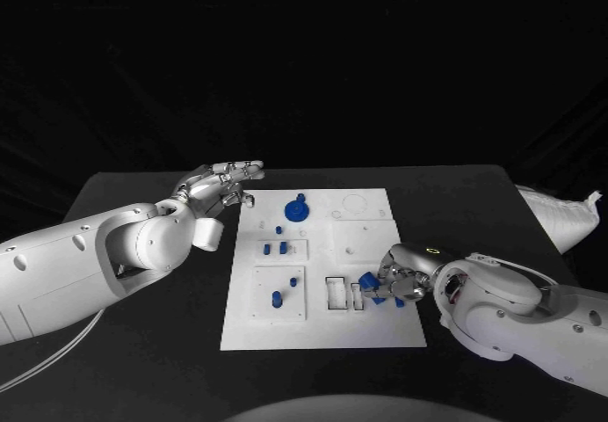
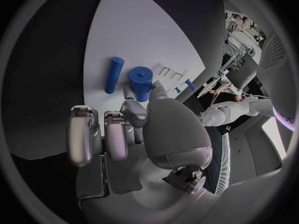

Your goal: Assemble the parts on the task board

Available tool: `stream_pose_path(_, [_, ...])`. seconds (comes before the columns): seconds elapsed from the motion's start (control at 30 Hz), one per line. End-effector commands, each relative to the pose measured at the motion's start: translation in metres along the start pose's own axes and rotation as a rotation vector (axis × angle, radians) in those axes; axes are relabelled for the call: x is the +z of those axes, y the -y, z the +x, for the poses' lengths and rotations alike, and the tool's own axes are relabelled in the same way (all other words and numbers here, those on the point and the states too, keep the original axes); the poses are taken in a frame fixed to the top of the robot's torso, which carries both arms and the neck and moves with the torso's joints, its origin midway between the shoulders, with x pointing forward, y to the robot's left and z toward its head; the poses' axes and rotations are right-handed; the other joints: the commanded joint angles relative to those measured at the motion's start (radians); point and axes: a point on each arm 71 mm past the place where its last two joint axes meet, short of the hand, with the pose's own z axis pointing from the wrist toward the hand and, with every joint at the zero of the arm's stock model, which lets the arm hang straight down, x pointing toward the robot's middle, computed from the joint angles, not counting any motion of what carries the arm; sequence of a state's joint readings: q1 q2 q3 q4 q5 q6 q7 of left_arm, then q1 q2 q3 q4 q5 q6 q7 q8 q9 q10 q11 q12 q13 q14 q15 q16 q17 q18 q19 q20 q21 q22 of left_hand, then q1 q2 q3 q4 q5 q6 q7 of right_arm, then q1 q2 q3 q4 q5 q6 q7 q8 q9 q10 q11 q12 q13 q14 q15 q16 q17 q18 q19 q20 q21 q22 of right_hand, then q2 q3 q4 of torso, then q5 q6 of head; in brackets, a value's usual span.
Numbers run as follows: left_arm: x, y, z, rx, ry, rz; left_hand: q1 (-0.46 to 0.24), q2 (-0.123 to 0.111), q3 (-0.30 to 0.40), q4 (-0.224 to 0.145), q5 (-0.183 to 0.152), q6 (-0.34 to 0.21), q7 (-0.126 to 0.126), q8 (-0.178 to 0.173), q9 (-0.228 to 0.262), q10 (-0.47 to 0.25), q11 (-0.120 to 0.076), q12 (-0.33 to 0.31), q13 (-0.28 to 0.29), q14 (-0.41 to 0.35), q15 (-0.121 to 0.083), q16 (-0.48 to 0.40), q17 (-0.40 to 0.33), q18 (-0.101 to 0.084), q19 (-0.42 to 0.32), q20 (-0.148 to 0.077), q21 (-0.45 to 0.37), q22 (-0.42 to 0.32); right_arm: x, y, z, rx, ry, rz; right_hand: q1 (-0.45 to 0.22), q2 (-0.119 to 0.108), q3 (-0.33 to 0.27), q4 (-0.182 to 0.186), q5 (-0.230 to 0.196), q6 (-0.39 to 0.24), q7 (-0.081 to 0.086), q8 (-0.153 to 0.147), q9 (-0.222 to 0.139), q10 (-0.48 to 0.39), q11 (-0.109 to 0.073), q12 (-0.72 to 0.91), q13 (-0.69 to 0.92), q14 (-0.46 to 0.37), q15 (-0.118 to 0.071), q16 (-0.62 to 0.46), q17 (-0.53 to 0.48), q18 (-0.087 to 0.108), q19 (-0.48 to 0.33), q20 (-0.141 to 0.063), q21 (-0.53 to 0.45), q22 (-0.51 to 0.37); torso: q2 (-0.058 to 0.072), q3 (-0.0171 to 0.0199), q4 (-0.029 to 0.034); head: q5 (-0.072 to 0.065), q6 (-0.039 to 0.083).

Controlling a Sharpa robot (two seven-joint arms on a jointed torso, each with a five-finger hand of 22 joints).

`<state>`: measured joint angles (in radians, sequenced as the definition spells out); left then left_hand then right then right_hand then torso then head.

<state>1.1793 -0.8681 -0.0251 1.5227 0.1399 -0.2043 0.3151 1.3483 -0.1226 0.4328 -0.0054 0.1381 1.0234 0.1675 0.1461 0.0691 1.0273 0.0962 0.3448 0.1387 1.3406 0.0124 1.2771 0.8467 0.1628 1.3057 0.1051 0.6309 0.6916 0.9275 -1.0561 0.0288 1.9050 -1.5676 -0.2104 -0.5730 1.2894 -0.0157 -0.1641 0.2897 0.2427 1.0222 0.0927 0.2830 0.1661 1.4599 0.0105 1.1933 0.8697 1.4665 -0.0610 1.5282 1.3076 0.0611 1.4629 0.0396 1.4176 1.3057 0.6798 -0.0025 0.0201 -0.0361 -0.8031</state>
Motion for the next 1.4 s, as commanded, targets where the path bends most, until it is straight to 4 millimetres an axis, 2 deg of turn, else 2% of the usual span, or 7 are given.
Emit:
stream_pose_path(0.03, [0.000, 0.000, 0.002, -0.004, -0.022, 0.005, -0.010, 0.002, -0.007, 0.000, 0.001, -0.008, 0.000, 0.004, -0.001, -0.007, 0.002, 0.005, 0.000, -0.009, -0.001, -0.005, -0.001, 0.018, -0.006, 0.000, -0.004, -0.001, 0.001, 0.001, 0.009, -0.025, -0.022, 0.013, 0.010, 0.016, 0.000, -0.009, 0.015, 0.002, -0.003, 0.009, 0.002, 0.068, -0.002, 0.302, 0.615, 0.089, -0.001, 0.005, 0.182, -0.006, 0.023, 0.000, 0.007, 0.002, -0.001, -0.0008, -0.0001, 0.001, -0.001])
stream_pose_path(0.4, [0.000, 0.000, 0.002, -0.004, -0.022, 0.004, -0.010, 0.002, -0.007, 0.000, 0.001, -0.008, 0.000, 0.004, -0.001, -0.007, 0.002, 0.005, 0.000, -0.009, -0.001, -0.005, -0.001, 0.018, -0.006, 0.000, -0.004, -0.001, -0.008, -0.001, -0.004, 0.107, 0.129, 0.001, 0.062, 0.064, 0.031, -0.030, 0.089, 0.053, -0.029, 0.048, 0.037, 0.078, -0.025, 0.316, 0.635, 0.090, -0.019, 0.010, 0.192, -0.009, 0.028, -0.014, 0.018, 0.020, -0.002, -0.0012, -0.0011, 0.003, 0.001])
stream_pose_path(0.63, [0.000, 0.000, 0.002, -0.004, -0.023, 0.004, -0.010, 0.002, -0.007, 0.000, 0.001, -0.008, 0.000, 0.004, -0.001, -0.007, 0.002, 0.005, 0.000, -0.009, -0.001, -0.005, -0.001, 0.018, -0.006, 0.000, -0.004, -0.001, -0.015, -0.006, -0.010, 0.186, 0.162, -0.010, 0.061, 0.070, 0.036, -0.024, 0.117, 0.056, -0.034, 0.051, 0.048, 0.084, -0.029, 0.325, 0.646, 0.092, -0.024, 0.013, 0.199, -0.011, 0.031, -0.019, 0.023, 0.030, -0.001, -0.0019, 0.0000, 0.003, 0.004])
stream_pose_path(0.87, [0.000, 0.000, 0.002, -0.004, -0.022, 0.004, -0.010, 0.003, -0.007, 0.000, 0.002, -0.008, 0.000, 0.004, -0.001, -0.008, 0.002, 0.007, 0.000, -0.009, -0.001, -0.004, -0.001, 0.018, -0.006, 0.001, -0.004, -0.001, -0.013, -0.017, -0.002, 0.229, 0.060, -0.006, 0.054, 0.076, 0.037, -0.016, 0.127, 0.053, -0.033, 0.050, 0.052, 0.086, -0.029, 0.328, 0.650, 0.092, -0.025, 0.013, 0.199, -0.011, 0.031, -0.021, 0.023, 0.030, -0.002, -0.0027, -0.0002, 0.006, 0.004])
stream_pose_path(1.03, [0.000, 0.000, 0.002, -0.004, -0.021, 0.004, -0.010, 0.003, -0.007, 0.000, 0.002, -0.008, 0.000, 0.004, -0.001, -0.008, 0.002, 0.007, 0.000, -0.009, -0.001, -0.004, -0.001, 0.018, -0.006, 0.001, -0.004, -0.001, -0.007, -0.028, 0.006, 0.237, -0.018, -0.014, 0.033, 0.092, 0.038, -0.002, 0.133, 0.051, -0.032, 0.047, 0.059, 0.084, -0.028, 0.323, 0.646, 0.091, -0.024, 0.012, 0.196, -0.010, 0.030, -0.021, 0.022, 0.027, -0.001, -0.0020, -0.0023, 0.010, 0.005])
stream_pose_path(1.17, [0.000, -0.001, 0.002, -0.004, -0.022, 0.003, -0.010, 0.003, -0.007, 0.000, 0.002, -0.008, 0.000, 0.004, -0.001, -0.008, 0.002, 0.007, 0.000, -0.009, -0.001, -0.004, -0.001, 0.018, -0.006, 0.001, -0.004, -0.001, -0.004, -0.037, 0.010, 0.238, -0.053, -0.030, 0.008, 0.099, 0.034, 0.000, 0.138, 0.060, -0.036, 0.052, 0.069, 0.084, -0.031, 0.322, 0.646, 0.091, -0.025, 0.012, 0.198, -0.011, 0.030, -0.021, 0.023, 0.029, -0.001, -0.0012, 0.0009, 0.007, 0.007])
stream_pose_path(1.4, [0.000, -0.001, 0.003, -0.004, -0.023, 0.002, -0.010, 0.003, -0.007, 0.000, 0.002, -0.008, 0.000, 0.004, -0.001, -0.008, 0.002, 0.007, 0.000, -0.009, -0.001, -0.004, -0.001, 0.018, -0.006, 0.001, -0.004, -0.001, -0.001, -0.046, 0.012, 0.238, -0.073, -0.045, -0.061, 0.096, 0.004, 0.000, 0.126, 0.085, -0.047, 0.065, 0.095, 0.082, -0.040, 0.315, 0.642, 0.091, -0.032, 0.013, 0.199, -0.010, 0.030, -0.027, 0.022, 0.029, 0.000, -0.0020, -0.0009, 0.010, 0.006])
